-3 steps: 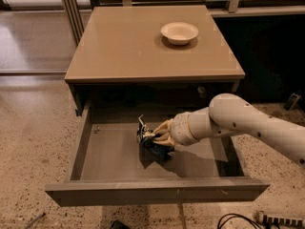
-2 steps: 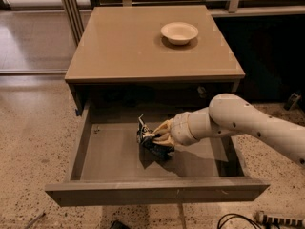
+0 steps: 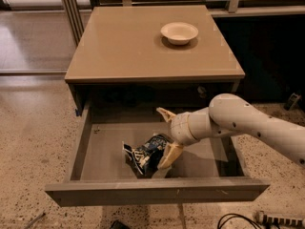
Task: Place blue chip bag into top drawer
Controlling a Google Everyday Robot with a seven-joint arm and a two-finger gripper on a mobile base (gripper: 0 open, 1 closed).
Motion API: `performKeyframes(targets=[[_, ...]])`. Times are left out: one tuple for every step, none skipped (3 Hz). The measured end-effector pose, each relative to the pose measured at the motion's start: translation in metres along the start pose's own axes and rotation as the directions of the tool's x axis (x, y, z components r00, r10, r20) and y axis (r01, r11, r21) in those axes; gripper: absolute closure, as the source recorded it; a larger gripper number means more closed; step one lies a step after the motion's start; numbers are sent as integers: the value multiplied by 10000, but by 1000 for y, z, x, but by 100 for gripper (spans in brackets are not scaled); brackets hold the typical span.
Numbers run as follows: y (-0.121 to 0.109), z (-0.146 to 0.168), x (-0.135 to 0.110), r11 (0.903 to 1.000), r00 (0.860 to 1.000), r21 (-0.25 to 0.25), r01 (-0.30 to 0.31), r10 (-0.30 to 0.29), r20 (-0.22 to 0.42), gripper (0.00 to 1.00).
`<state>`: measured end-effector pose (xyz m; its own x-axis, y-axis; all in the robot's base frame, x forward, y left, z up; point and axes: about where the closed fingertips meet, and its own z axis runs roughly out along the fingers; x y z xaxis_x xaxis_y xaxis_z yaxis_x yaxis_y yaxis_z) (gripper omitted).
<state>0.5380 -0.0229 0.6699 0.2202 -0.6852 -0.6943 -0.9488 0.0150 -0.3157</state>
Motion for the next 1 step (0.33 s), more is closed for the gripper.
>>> performKeyframes(targets=[[0,0,0,10000,10000,0,0,0,0,0]])
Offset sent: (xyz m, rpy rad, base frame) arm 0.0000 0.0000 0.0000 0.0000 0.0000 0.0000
